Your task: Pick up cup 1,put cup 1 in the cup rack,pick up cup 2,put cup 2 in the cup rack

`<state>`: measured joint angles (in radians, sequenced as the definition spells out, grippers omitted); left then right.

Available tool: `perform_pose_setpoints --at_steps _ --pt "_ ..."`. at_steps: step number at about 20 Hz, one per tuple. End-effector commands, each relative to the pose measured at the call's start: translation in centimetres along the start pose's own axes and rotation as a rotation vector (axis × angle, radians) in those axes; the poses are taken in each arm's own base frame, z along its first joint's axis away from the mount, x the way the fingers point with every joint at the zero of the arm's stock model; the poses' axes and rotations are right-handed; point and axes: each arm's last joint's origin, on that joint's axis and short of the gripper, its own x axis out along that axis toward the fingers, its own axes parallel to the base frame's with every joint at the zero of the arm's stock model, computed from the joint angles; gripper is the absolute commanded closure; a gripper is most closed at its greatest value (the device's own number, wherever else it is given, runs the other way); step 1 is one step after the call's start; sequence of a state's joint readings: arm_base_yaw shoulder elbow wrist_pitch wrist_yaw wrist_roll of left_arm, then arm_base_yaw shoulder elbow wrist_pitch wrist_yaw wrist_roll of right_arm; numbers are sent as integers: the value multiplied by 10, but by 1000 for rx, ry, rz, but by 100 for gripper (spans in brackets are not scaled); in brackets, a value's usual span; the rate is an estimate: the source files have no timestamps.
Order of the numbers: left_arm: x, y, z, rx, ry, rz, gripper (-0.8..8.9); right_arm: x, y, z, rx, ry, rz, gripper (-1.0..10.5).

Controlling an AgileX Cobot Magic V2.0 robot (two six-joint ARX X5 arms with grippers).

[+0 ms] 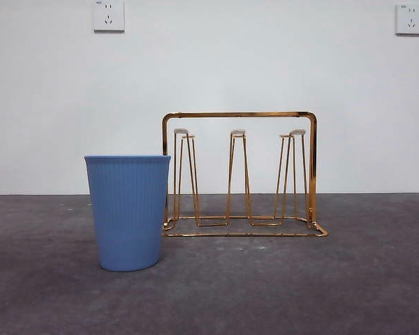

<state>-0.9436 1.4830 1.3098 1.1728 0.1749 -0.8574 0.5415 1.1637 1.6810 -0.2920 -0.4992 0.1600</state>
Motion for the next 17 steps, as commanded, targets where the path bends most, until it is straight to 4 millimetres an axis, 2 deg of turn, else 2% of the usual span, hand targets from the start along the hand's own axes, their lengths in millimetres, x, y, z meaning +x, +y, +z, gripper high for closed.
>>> perform_pose_setpoints --at_steps 1,3,5,10,15,17 --pt "1 -3 3 59 -11 -32 822 0 -3 -5 11 30 -29 773" --pt "1 -4 4 61 -9 -34 821 -7 2 -2 10 29 -31 692" --pt "1 -4 7 70 3 -44 822 -20 9 2 -3 35 -58 693" --pt "0 3 3 92 99 29 821 -60 25 3 -110 124 -258 694" --pt "-3 10 -7 209 275 177 821 -94 37 -3 -139 243 -464 694" --pt "-7 12 -17 279 376 275 821 -109 41 -6 -143 284 -554 694"
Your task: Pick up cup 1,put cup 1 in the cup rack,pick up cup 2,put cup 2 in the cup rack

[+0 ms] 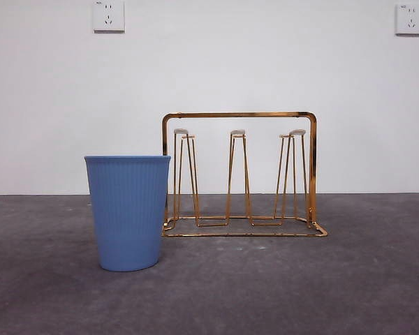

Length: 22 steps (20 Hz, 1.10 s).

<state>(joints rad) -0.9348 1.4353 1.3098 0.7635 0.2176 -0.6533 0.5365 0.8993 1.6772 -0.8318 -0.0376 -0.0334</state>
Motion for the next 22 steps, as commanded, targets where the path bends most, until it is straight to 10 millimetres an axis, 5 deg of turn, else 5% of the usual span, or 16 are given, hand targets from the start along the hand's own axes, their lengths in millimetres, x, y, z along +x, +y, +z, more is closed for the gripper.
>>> perform_pose_setpoints --at_steps 1,11,22 --pt "-1 -2 -12 172 122 119 821 -15 -3 -8 -37 56 -112 694" --pt "-7 -5 -81 501 439 588 822 -54 -6 -26 -65 171 -303 694" --pt "-6 59 -139 564 539 761 821 -57 -6 -30 -72 215 -304 694"
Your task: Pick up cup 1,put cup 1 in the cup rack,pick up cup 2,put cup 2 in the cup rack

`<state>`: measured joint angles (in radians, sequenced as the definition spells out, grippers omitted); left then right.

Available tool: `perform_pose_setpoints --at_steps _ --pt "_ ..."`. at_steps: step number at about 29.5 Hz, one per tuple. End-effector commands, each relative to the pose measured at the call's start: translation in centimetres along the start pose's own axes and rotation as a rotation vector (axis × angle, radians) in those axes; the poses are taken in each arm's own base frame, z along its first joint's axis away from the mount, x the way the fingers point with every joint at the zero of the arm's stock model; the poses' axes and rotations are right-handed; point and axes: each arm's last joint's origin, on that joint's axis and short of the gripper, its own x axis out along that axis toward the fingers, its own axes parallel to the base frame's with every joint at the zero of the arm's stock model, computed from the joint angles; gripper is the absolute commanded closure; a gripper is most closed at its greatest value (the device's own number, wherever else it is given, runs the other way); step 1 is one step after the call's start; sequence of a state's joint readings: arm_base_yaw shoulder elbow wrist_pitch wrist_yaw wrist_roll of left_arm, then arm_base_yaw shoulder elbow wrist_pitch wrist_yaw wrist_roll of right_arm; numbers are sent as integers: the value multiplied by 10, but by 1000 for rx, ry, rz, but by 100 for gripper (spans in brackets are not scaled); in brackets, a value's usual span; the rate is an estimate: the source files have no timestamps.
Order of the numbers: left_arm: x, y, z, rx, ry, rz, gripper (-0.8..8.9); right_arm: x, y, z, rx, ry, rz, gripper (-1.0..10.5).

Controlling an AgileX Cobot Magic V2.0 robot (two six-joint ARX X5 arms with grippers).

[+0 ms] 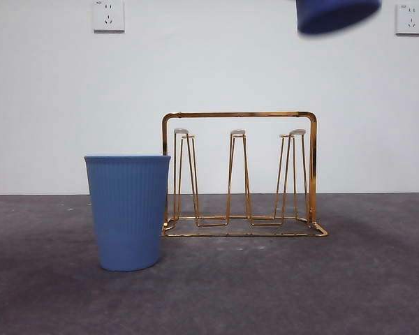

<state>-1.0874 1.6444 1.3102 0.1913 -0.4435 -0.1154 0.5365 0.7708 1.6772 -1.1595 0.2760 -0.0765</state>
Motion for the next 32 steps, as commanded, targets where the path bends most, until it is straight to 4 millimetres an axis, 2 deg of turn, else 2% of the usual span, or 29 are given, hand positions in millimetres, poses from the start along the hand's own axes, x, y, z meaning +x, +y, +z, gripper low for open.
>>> perform_pose_setpoints --at_steps 1,10,16,26,32 --pt "12 5 -6 2 -14 42 821 0 0 -1 -6 0 -3 694" --pt "40 23 -26 -27 7 130 821 0 0 -2 -11 16 -1 695" --pt "54 23 -41 -24 35 142 822 0 0 -2 -12 17 -1 695" --pt "64 26 -49 -35 42 187 821 1 0 -2 -12 19 2 695" --pt "73 26 -63 -35 65 192 821 1 1 -2 -11 16 27 696"
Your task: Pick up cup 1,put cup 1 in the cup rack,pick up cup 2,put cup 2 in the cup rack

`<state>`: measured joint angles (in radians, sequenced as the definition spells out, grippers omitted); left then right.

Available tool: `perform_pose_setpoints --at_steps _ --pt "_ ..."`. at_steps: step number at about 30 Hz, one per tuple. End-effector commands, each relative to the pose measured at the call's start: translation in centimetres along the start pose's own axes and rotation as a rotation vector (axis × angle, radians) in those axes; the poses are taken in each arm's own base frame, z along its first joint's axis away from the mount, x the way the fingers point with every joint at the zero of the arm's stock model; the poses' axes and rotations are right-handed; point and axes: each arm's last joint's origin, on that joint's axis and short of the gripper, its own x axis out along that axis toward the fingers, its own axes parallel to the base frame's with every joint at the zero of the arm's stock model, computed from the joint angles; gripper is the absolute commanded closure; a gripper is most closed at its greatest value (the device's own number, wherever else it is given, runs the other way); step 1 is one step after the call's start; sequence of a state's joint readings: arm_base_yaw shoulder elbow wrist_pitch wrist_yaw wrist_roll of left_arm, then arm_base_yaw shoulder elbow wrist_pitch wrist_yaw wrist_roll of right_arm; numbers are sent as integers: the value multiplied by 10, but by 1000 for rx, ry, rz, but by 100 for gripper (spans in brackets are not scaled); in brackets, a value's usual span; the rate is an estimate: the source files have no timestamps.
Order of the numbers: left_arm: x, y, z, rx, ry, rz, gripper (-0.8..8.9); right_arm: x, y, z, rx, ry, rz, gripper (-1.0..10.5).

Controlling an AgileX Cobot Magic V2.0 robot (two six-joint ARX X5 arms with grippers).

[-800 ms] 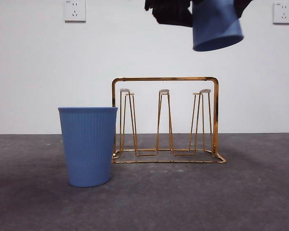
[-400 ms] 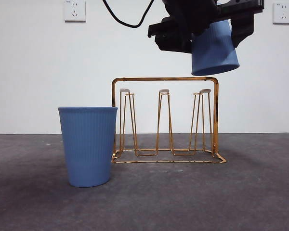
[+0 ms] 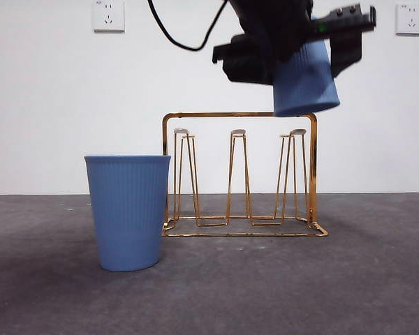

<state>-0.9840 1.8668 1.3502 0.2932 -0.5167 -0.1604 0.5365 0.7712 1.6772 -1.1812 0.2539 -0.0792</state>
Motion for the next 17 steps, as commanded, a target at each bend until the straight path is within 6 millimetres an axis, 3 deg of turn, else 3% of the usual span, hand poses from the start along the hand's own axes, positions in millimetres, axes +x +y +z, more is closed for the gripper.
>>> perform_pose_setpoints --at_steps 1,17 --pt "8 -2 -11 -12 15 6 821 1 0 0 -3 -4 3 696" --pt "26 -2 -38 -31 67 34 821 1 1 0 -4 -1 22 697"
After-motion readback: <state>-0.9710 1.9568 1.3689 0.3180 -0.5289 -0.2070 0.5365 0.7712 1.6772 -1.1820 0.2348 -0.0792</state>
